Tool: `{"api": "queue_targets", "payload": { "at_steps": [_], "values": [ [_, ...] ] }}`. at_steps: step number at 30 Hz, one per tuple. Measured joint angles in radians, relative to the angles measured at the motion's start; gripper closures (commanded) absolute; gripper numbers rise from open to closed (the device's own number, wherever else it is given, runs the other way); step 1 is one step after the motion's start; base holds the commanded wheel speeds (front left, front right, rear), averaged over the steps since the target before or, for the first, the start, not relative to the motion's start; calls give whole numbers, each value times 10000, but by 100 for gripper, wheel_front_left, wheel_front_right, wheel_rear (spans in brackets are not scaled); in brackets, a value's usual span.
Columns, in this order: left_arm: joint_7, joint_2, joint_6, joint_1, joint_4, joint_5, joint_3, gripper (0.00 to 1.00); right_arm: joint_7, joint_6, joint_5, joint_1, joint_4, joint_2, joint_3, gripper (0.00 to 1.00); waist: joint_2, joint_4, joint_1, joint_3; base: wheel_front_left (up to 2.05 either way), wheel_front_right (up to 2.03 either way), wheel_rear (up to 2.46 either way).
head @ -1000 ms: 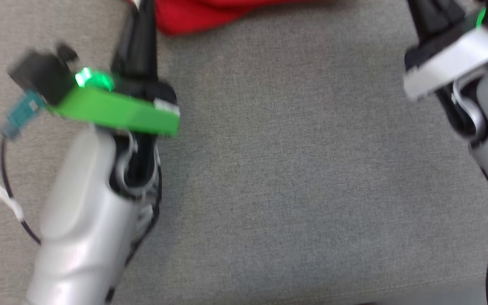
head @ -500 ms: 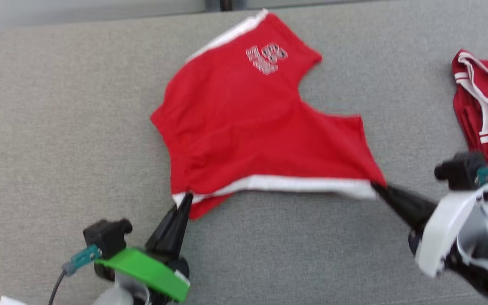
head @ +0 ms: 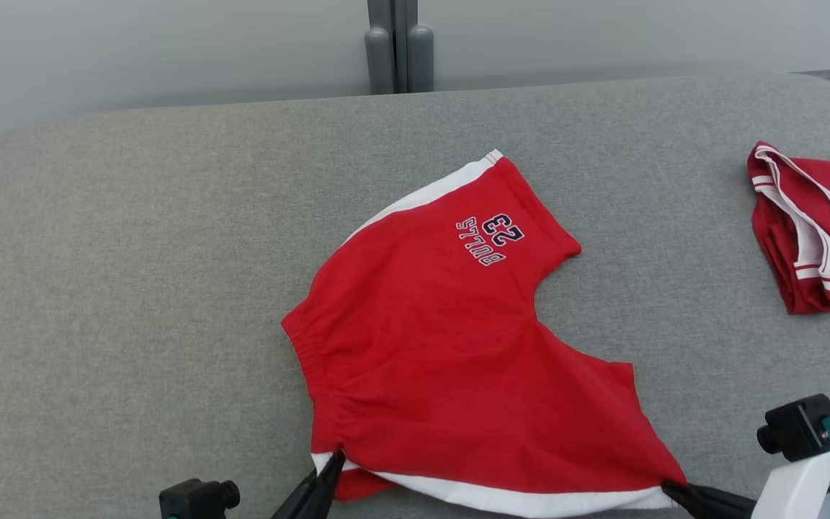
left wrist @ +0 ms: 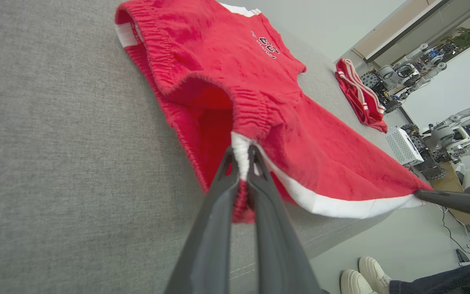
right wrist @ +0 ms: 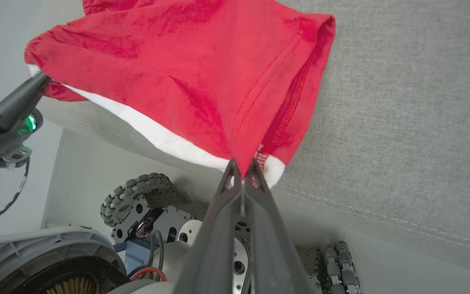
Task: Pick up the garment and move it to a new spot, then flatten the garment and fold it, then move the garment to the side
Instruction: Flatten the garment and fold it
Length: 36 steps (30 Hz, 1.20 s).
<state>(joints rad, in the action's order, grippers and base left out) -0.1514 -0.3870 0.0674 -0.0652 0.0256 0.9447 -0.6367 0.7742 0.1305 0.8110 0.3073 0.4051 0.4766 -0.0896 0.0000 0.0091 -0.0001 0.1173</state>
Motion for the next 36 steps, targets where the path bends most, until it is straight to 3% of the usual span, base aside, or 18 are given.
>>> {"api": "queue_targets", "payload": {
  "at_steps": [5,10,16,18,22,36],
  "values": [
    [8,111,-31,139,-251,52,19,100,-125,0,-711,-1179,466,-148,48,100,0,46,0,-82,0,0,0],
    [109,313,73,993,-119,50,61,100,-1005,2,-899,-2847,-12,293,-554,100,0,254,0,-37,0,0,0],
    [105,752,165,2133,708,-100,79,93,-2138,2,-1191,-4650,-1446,836,-1235,100,0,572,0,181,0,0,0],
    [36,993,155,2538,1129,-142,136,100,-2535,2,-1285,-5375,-2096,989,-1544,100,0,669,0,333,0,0,0],
    [-159,1425,104,3315,1866,-290,213,100,-3126,2,-1465,-6736,-3269,1202,-2174,100,0,865,0,679,0,0,0],
    [-876,2596,280,5648,4025,-523,606,100,-4654,4,-1630,-10586,-6334,1267,-4178,100,0,1552,1,2150,0,0,0]
  ]
}}
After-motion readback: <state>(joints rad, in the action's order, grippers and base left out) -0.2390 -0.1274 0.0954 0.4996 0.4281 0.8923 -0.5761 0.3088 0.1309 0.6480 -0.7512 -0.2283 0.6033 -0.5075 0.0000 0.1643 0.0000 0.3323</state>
